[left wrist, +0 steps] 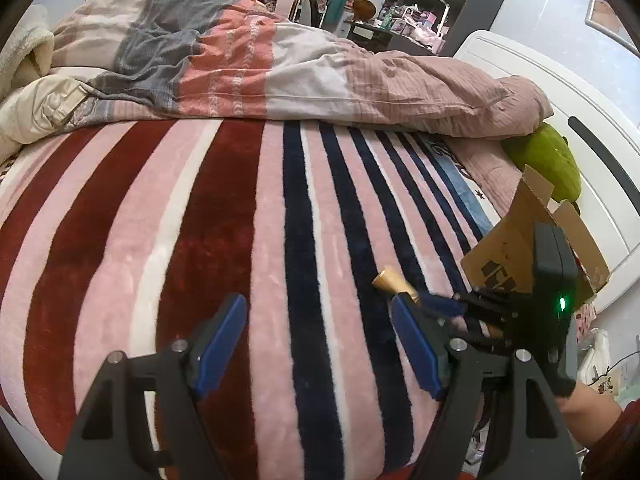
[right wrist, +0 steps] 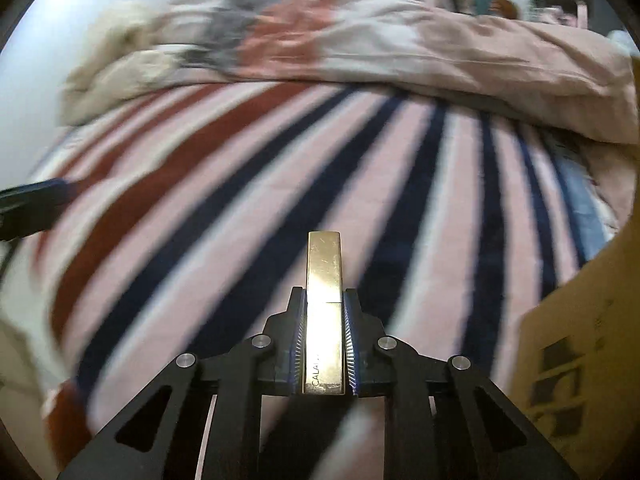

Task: Organize rigid objects
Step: 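Move the right tool to the gold metal stick and grip it, then carry the gold stick into the cardboard box and open the right tool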

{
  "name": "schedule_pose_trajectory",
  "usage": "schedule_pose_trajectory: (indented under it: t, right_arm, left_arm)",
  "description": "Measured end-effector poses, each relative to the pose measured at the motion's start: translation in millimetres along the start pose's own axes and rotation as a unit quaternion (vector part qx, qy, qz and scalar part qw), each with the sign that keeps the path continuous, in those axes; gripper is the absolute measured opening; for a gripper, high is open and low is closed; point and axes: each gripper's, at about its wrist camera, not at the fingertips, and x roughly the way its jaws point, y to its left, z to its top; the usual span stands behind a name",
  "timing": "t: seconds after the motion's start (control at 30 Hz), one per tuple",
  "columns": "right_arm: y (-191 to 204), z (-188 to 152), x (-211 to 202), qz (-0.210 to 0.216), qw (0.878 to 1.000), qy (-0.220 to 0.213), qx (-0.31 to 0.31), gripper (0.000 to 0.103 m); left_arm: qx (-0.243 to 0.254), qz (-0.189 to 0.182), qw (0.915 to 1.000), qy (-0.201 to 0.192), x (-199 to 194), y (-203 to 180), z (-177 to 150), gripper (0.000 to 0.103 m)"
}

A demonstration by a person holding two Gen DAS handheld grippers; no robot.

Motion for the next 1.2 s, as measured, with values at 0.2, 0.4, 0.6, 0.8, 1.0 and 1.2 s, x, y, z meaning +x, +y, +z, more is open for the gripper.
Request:
schedule_pose_trajectory:
  t: [0.2, 0.4, 0.6, 0.8, 1.0, 1.2]
  right_arm:
    - [18.9, -11.5, 9.8, 0.017, 0.999, 0.044, -0.018, 0.014]
    - [30.8, -6.5, -2.3, 0.002, 0.999, 0.024, -0.048, 0.013]
    - [37.8, 19.5, -78.6, 0.052, 0.994, -0.075, -0.053, 0.013]
    - [20.1, 23.8, -140.4, 0.072, 0.986, -0.142, -0.049, 0.013]
    - [-35.3, 17.1, -173.3, 0.054, 0.985, -0.166, -0.008, 0.013]
    - [-96.2, 4.7, -185.6, 0.028, 0.988, -0.141, 0.049, 0.013]
  left_arm:
    - [-0.001, 0.008, 0.9999, 0.009, -3.1, -0.9, -5.5, 0.072]
    - [0.002, -0.026, 0.9996, 0.007, -10.6, -10.0, 0.7, 0.072]
    - [0.025, -0.093, 0.9952, -0.018, -28.3, -48.3, 25.9, 0.07]
    - [0.068, -0.159, 0.9844, -0.031, -36.7, -111.2, 60.2, 0.042]
    - [0.13, -0.18, 0.975, -0.011, -14.7, -185.3, 82.6, 0.032]
    - [0.173, -0.185, 0.9662, 0.049, 28.4, -253.8, 94.8, 0.032]
